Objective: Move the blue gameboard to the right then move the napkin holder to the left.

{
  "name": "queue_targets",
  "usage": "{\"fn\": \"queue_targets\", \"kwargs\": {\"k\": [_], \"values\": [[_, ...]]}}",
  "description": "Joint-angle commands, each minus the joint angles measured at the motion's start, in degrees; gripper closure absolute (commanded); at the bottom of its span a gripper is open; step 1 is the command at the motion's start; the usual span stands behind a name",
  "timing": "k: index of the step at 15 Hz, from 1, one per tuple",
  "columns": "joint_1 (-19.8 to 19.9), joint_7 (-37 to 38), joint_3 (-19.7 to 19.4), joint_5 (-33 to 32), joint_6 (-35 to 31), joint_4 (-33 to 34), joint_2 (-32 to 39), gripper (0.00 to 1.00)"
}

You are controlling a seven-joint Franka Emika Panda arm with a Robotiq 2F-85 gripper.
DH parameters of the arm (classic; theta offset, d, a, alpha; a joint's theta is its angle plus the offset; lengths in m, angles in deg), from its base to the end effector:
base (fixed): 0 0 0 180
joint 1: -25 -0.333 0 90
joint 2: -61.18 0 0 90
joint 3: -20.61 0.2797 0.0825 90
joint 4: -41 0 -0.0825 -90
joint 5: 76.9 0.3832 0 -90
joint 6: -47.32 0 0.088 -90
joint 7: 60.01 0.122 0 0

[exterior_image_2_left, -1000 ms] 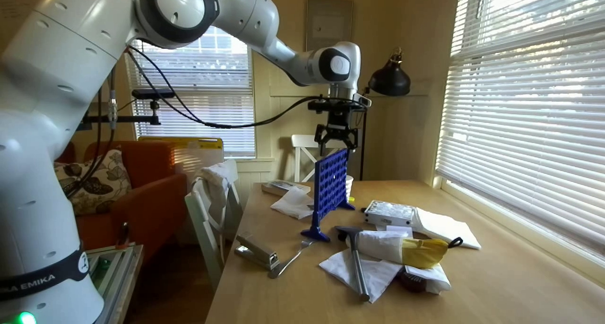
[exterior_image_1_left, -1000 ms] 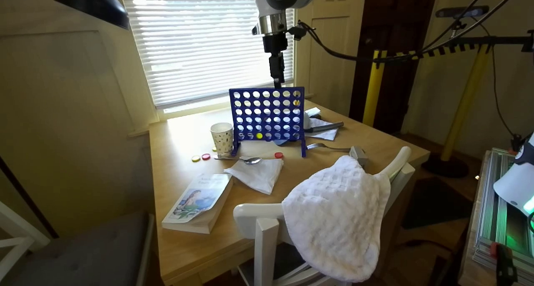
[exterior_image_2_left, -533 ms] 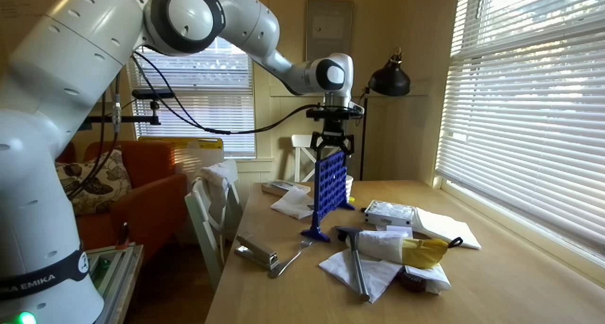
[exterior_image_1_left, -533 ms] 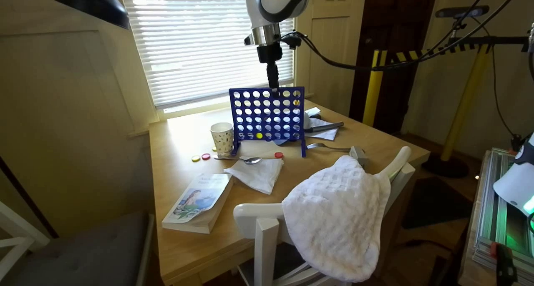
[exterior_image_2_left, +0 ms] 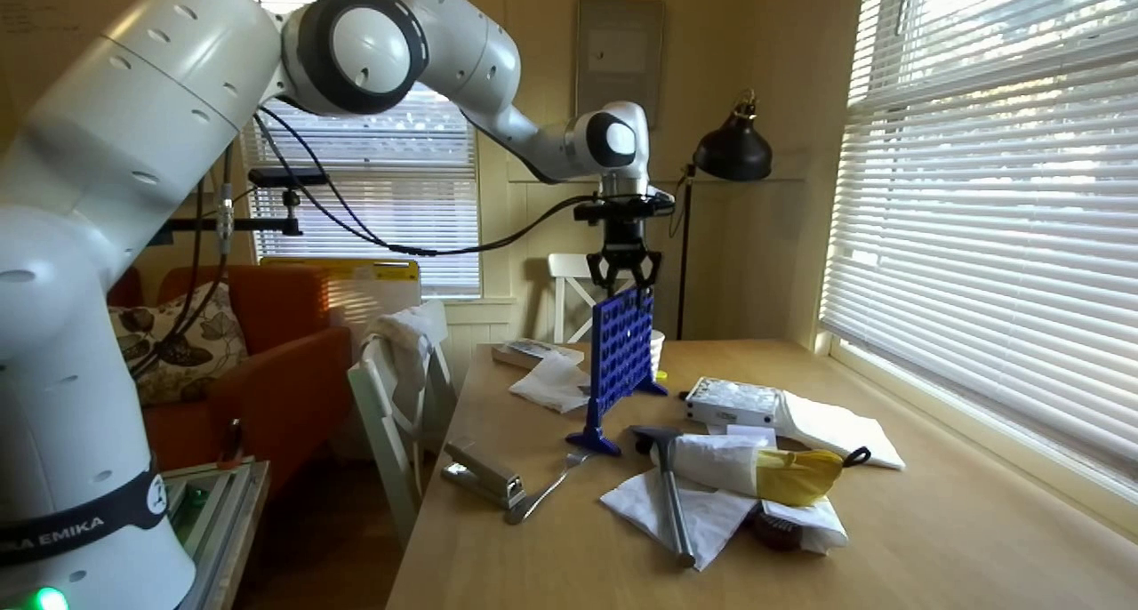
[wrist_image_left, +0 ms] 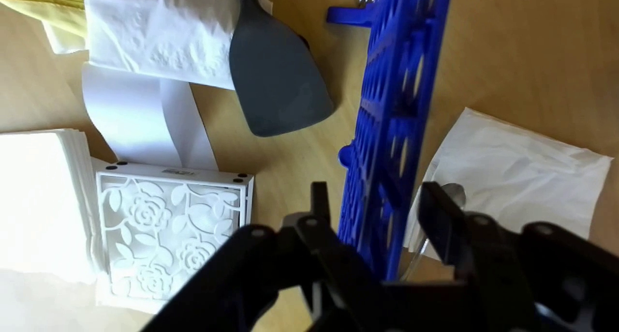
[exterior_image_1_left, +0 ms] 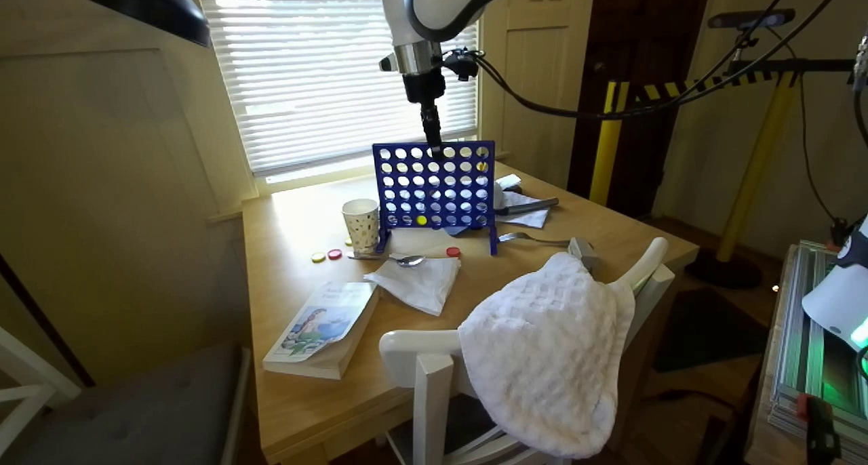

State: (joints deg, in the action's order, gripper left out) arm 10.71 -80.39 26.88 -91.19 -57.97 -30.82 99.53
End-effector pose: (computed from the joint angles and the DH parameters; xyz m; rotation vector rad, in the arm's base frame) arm 0.6729 0.2107 0.3207 2.7529 1.1148 -0.1204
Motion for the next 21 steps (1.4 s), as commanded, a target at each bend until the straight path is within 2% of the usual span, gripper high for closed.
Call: {"fn": "queue_targets", "kwargs": {"k": [1, 4, 7, 11, 17, 21], "values": [[-0.3, -0.5, 0.2, -1.5, 0.2, 3.5, 2.4, 0.78], [0.2, 0.2, 0.3, -0.6, -0.7, 3.7, 2.5, 0.97], [1.8, 0.2, 0.8, 1.7, -2.6, 2.8, 1.6, 0.95], [3.3, 0.7, 1.1, 3.9, -0.8, 0.9, -1.3, 0.96], [6.7, 9.5, 0.6, 11.0, -7.5, -5.1, -9.3, 0.96], [7.9, 15.0, -0.4, 13.9, -8.6, -8.1, -12.7, 0.96]]}}
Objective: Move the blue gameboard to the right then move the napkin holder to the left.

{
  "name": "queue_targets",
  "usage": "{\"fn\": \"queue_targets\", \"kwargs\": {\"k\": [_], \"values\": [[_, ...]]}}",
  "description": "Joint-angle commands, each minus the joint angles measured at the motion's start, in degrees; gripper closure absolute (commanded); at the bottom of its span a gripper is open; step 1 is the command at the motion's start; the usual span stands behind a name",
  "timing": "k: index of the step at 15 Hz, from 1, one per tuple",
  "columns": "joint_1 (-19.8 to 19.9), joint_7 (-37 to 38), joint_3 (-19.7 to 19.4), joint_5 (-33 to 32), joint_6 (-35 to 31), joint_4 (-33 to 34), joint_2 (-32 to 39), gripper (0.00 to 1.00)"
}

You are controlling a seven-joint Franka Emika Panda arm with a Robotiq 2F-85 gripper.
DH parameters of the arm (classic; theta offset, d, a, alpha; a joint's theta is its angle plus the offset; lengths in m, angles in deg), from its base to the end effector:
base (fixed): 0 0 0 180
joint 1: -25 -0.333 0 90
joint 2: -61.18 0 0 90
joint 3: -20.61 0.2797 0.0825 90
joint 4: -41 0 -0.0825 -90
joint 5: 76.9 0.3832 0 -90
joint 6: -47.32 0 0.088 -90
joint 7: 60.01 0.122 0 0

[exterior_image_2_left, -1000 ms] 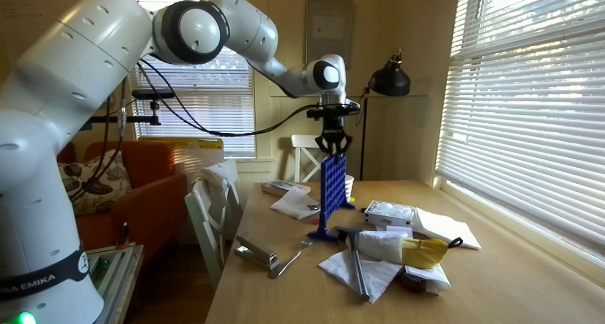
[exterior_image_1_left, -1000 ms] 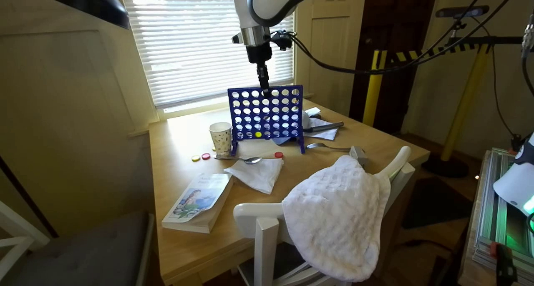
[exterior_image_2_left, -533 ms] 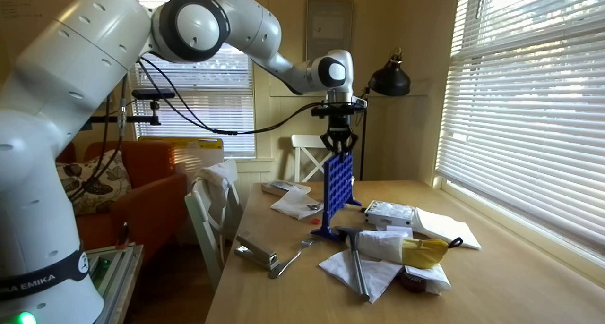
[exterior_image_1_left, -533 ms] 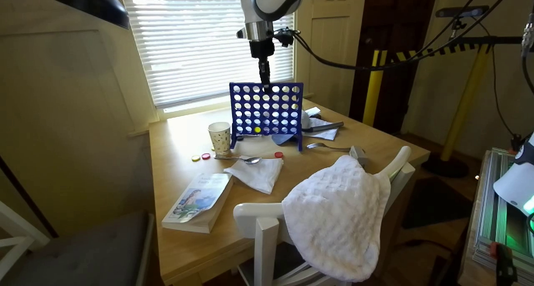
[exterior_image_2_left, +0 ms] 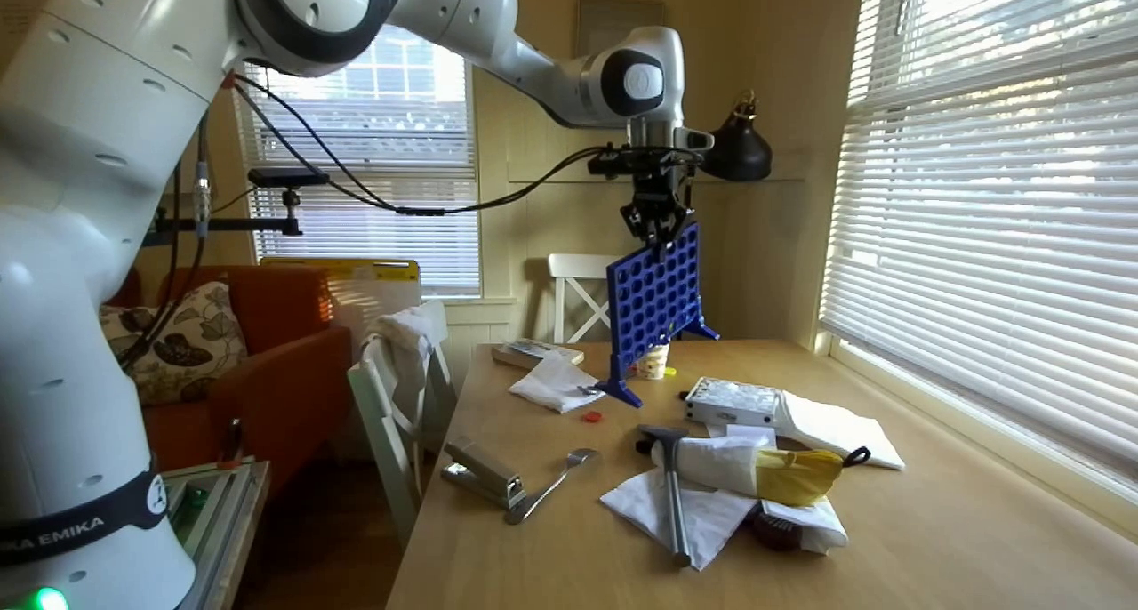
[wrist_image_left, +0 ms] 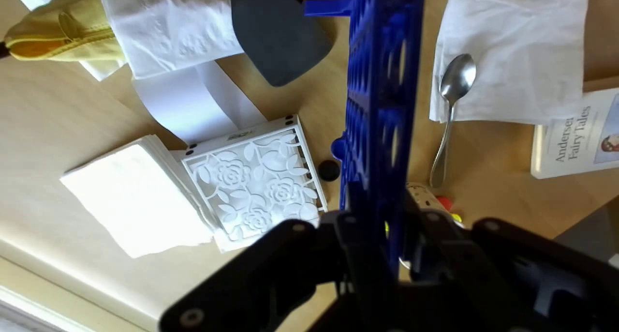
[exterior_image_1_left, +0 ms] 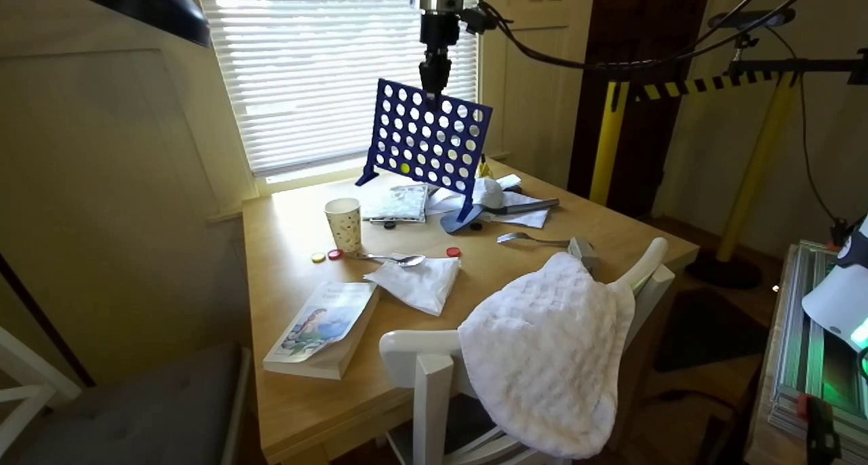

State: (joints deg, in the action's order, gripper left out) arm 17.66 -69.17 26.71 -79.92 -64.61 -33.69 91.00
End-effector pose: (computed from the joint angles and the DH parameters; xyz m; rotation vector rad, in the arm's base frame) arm 0.6899 0.1461 0.4104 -3.0678 -0.6113 -0.2070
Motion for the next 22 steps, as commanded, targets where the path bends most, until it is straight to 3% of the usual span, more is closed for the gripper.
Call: {"fn": "queue_targets", "kwargs": {"k": [1, 5, 11, 12, 13, 15, 16, 22], "values": [[1.3, 4.7, -0.3, 3.2, -2.3, -6.3, -5.0, 0.96], [1.9, 10.1, -1.0, 4.7, -5.6, -10.9, -8.4, 0.96], [3.4, 18.4, -2.3, 8.6, -22.9, -24.3, -16.3, 0.96], [2.4, 17.0, -2.5, 5.8, -16.7, -16.5, -11.1, 0.96], [2.5, 17.1, -2.6, 5.9, -17.7, -17.7, -11.8, 0.83], [2.4, 17.1, -2.7, 5.9, -17.4, -17.8, -11.7, 0.83], [2.7, 16.6, -1.8, 8.4, -17.8, -16.7, -10.7, 0.96], [6.5, 24.9, -3.4, 19.2, -14.4, -10.9, -8.0, 0.96]]}}
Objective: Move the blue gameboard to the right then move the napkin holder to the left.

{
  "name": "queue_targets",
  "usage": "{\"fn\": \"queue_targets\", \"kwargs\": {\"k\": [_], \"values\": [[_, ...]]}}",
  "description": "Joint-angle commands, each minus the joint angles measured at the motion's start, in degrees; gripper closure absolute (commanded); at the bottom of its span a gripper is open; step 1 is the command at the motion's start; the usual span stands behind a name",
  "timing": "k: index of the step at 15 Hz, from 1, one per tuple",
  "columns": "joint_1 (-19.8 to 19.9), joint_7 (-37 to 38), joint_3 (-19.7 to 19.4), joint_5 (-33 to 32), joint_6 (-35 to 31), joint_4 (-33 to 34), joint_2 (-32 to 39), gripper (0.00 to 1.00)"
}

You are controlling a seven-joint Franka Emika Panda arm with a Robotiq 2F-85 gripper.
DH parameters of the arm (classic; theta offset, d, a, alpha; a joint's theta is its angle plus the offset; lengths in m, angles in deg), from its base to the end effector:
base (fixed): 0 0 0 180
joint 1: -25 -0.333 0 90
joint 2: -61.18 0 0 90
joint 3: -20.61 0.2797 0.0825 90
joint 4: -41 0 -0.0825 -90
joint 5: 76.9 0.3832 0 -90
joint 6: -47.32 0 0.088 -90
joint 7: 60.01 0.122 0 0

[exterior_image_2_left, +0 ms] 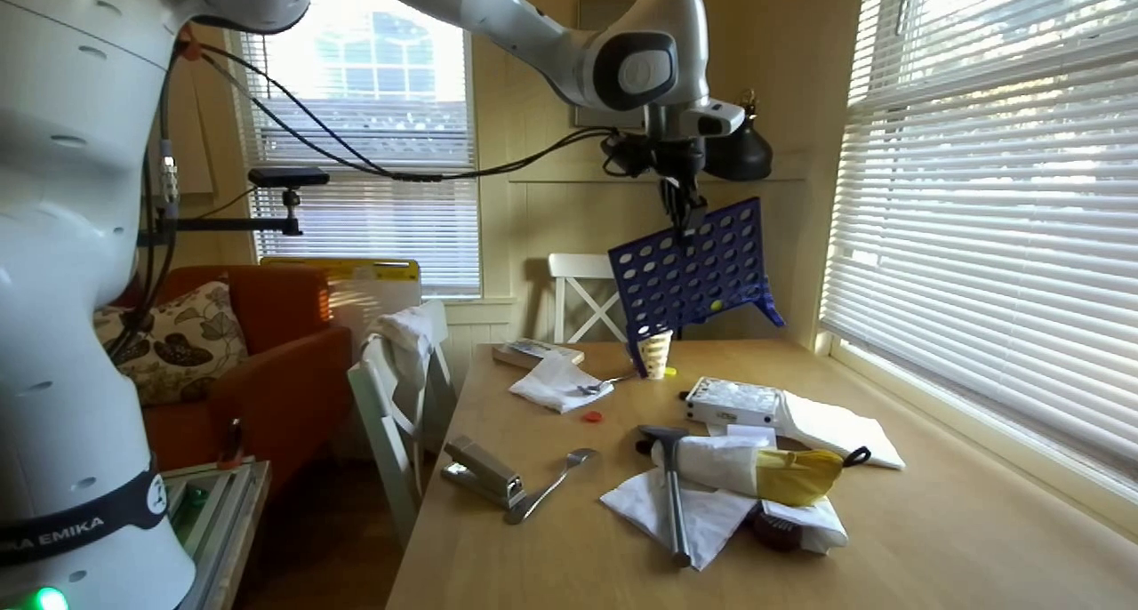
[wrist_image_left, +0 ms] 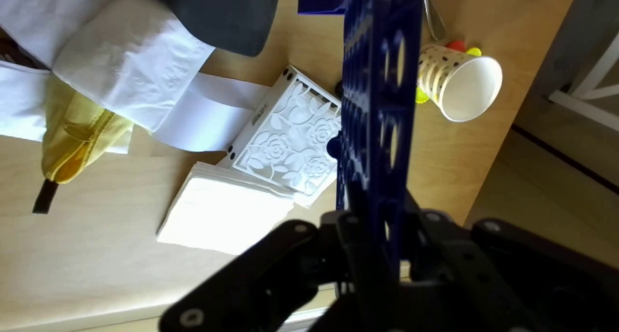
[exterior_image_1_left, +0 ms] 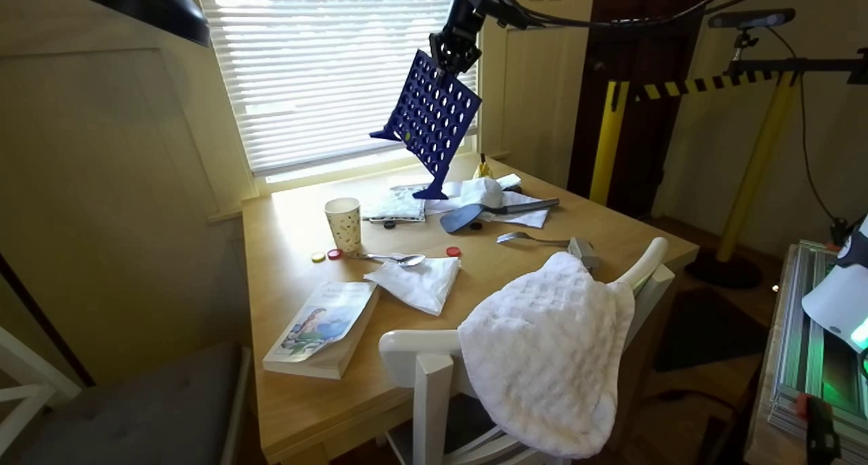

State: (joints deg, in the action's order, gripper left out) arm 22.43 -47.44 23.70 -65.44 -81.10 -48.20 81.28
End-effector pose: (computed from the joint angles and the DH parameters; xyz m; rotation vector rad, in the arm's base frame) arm 0.6821 0.0716 0.4333 -2.8481 0.3220 -0.4317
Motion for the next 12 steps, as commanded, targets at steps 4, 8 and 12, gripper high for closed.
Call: {"fn": "queue_targets", "kwargs": {"k": [4, 8, 12], "values": [[3.3, 9.4, -2.0, 8.6, 0.6, 0.5, 0.7, 0.96], [4.7, 13.6, -2.1, 15.0, -0.6, -4.4, -0.6, 0.96], [4.2, 12.7, -2.9, 13.1, 0.6, -2.8, 1.0, 0.96]]}}
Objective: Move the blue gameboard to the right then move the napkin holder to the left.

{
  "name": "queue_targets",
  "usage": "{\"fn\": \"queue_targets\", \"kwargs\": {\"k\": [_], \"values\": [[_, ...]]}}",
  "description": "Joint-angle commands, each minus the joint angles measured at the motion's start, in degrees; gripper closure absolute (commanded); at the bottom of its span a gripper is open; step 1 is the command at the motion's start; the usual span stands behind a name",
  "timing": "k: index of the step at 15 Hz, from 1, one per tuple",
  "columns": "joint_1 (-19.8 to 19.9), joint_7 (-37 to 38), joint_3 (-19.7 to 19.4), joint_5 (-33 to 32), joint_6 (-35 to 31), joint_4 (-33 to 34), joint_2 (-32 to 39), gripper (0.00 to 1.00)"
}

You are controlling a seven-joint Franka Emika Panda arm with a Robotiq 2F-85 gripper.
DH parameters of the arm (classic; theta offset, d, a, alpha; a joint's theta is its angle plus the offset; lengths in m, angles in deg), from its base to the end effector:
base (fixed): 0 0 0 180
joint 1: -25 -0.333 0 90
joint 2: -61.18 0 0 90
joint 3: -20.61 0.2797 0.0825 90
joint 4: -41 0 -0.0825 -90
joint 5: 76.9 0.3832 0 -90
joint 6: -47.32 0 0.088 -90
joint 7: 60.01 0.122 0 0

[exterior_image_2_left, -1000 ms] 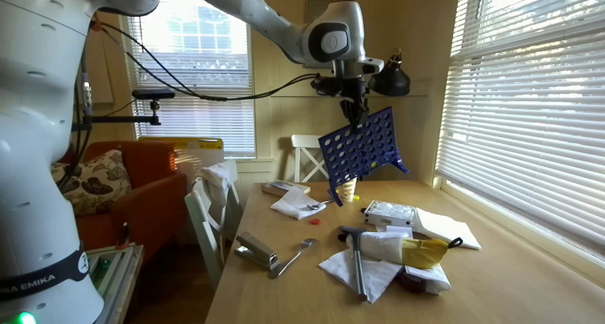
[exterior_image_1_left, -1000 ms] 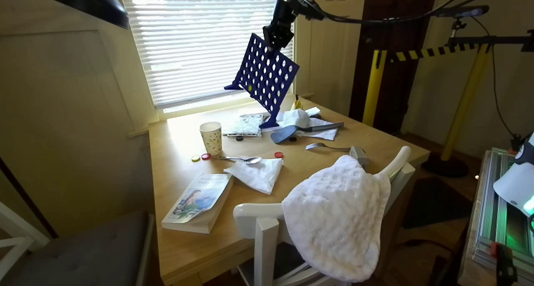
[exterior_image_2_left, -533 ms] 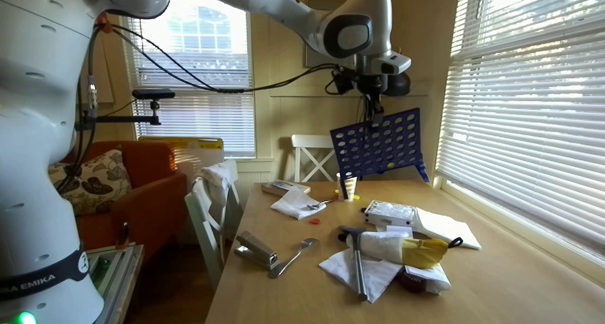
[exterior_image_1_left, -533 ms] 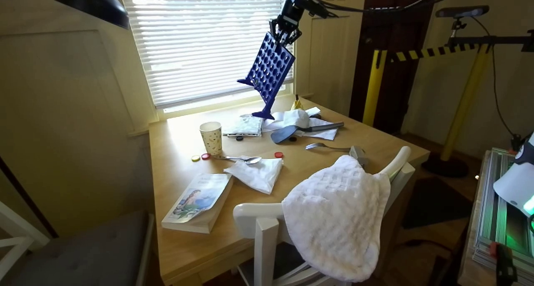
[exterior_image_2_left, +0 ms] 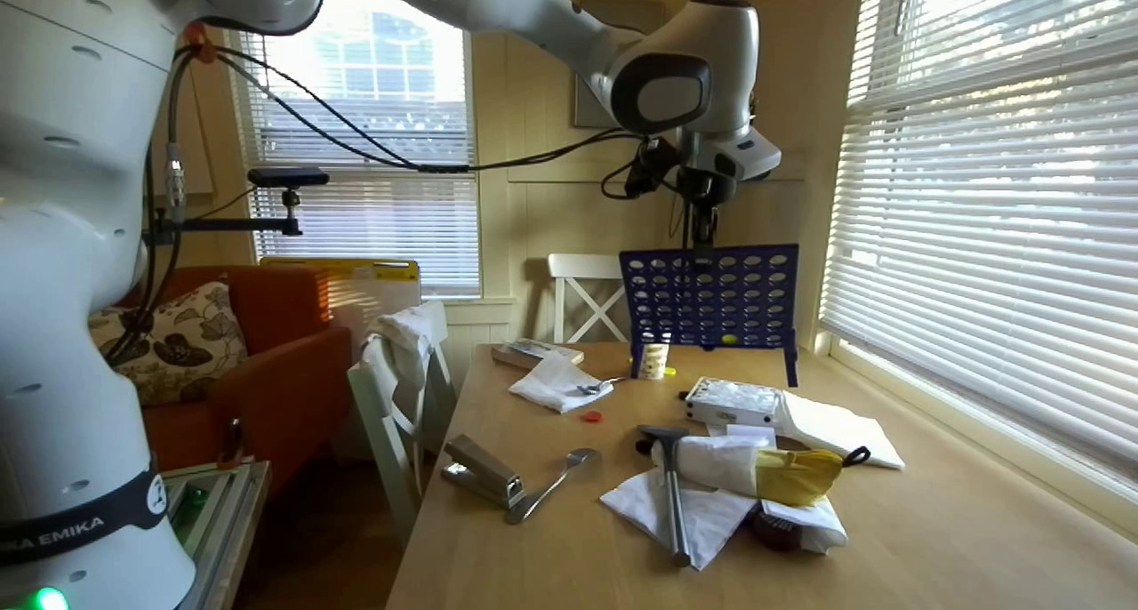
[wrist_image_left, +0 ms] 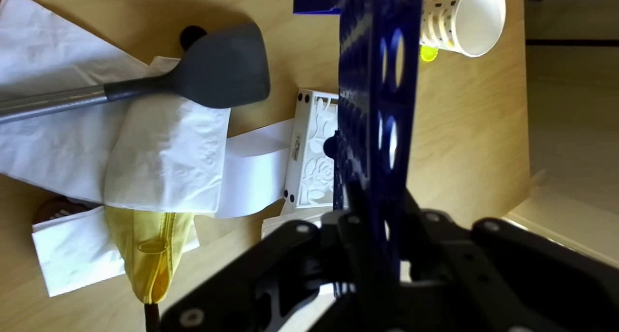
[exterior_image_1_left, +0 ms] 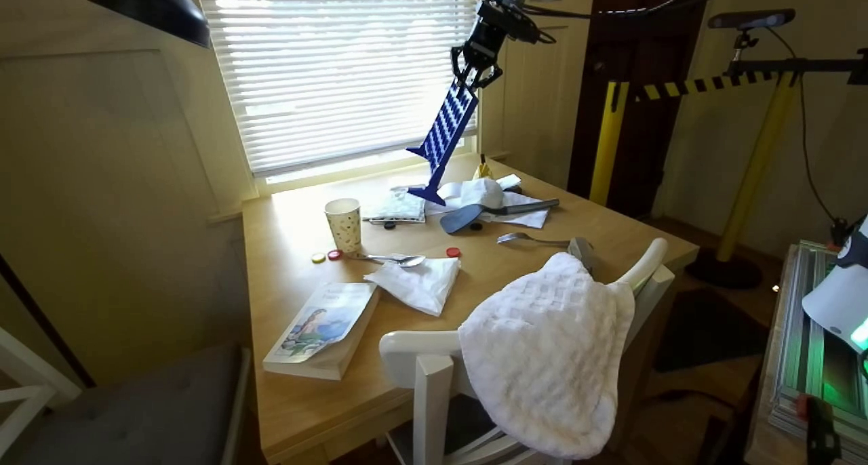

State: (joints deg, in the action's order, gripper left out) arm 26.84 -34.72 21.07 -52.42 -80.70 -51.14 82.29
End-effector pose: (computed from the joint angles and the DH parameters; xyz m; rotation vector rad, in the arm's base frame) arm 0.6802 0.0004 0.3967 -2.5574 0.9169 -0.2361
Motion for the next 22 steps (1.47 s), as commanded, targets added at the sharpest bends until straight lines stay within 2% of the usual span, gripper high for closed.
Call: {"fn": "queue_targets", "kwargs": {"k": [1, 4, 8, 12, 16, 22], "values": [[-1.4, 4.1, -1.5, -2.5, -0.5, 1.2, 0.9, 0.96], [-3.2, 13.4, -4.3, -7.9, 1.3, 2.2, 2.5, 0.96], [-3.4, 20.0, -5.0, -9.5, 2.3, 2.4, 3.8, 0.96], [-2.2, 15.2, -3.0, -6.5, -3.1, 1.2, 4.4, 0.96], [-2.3, 17.0, -2.6, -5.1, -7.6, -0.2, 4.3, 0.96], [-0.8, 14.5, -0.4, 2.0, -12.5, -0.2, 7.6, 0.96]]}}
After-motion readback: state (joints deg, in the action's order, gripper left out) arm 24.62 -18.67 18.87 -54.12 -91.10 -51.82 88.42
